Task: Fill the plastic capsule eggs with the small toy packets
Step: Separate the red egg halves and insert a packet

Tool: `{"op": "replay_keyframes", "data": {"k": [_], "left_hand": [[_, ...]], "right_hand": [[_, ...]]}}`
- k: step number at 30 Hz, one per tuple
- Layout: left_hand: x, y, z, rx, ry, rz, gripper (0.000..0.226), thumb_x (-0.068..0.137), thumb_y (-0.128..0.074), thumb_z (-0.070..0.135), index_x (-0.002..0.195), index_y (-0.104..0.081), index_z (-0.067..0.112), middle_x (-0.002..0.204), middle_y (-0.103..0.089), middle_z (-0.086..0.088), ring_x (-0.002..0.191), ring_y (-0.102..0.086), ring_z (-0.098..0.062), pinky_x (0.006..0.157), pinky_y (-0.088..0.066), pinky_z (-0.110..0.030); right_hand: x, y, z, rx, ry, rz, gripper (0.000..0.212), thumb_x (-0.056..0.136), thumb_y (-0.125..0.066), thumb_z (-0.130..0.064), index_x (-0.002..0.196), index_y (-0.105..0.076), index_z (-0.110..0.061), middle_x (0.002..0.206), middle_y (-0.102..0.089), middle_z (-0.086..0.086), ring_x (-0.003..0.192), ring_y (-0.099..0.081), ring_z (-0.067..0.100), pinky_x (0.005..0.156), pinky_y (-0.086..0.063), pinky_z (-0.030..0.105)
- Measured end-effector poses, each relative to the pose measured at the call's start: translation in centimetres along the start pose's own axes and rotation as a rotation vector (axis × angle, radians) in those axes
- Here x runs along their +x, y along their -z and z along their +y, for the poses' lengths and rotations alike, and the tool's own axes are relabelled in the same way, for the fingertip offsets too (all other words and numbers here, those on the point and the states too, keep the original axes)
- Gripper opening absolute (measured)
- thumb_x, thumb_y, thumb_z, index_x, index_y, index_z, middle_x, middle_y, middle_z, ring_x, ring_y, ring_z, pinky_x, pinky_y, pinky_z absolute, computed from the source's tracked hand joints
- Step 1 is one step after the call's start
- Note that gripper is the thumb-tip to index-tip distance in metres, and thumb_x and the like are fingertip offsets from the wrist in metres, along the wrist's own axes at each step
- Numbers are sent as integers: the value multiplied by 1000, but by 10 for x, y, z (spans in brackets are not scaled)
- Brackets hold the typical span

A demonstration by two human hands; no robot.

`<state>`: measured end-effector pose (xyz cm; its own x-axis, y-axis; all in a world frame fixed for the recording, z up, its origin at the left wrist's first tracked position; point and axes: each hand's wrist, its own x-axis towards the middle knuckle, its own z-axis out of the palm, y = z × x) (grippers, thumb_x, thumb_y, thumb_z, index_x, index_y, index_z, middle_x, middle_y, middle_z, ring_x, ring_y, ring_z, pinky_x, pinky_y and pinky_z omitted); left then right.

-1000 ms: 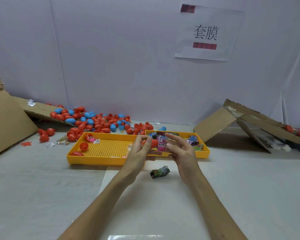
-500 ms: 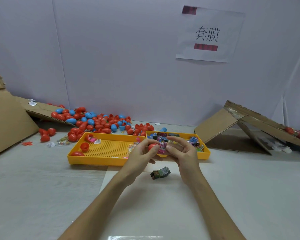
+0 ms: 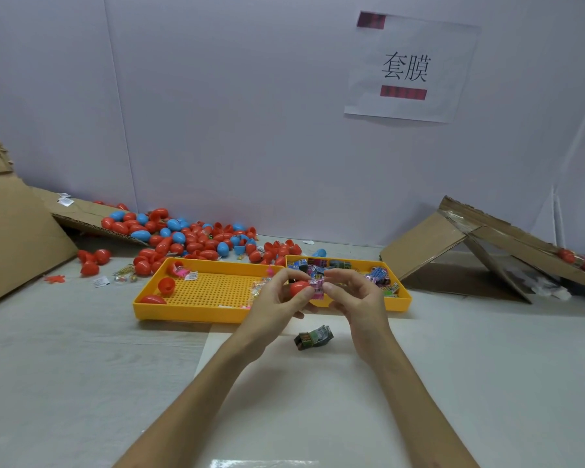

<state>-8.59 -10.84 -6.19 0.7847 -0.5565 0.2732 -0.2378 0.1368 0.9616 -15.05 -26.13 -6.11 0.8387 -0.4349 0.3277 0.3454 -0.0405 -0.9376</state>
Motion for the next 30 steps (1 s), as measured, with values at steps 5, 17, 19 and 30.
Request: {"op": "replay_keyframes", "data": {"k": [5,17,19,30], "left_hand": [[1,0,-1,0,-2,23,21,92,-72,26,110,-62,25,100,-75,-2,85,-72,-11,71,-56,-21],[0,2,-1,-58,-18,78,21,84,-80,10,100,-73,20,108,-71,-3,91,-75,-20,74,-61,-28],[0,2,0,-76,-33,95,20,84,-80,11,100,-75,21,105,-72,-5,88,-76,-20,73,-61,-27],[0,2,3,-20,-48,128,28,84,-79,16,106,-73,33,96,-75,14,83,-75,-14,69,-58,-20]], "right_hand": [[-1,-1,0,-45,45,-12,17,88,-73,-5,96,-77,-20,94,-77,0,89,-72,12,69,-53,17],[-1,-6,6,-251,221,0,23,87,-73,3,96,-75,-18,101,-72,3,78,-75,17,69,-60,26],[-1,-6,7,-277,251,-28,16,87,-74,2,94,-76,-12,102,-70,4,79,-75,17,71,-60,28],[0,-6,8,-317,289,9,10,86,-77,-6,93,-78,-13,97,-73,2,87,-73,19,77,-62,40]]}}
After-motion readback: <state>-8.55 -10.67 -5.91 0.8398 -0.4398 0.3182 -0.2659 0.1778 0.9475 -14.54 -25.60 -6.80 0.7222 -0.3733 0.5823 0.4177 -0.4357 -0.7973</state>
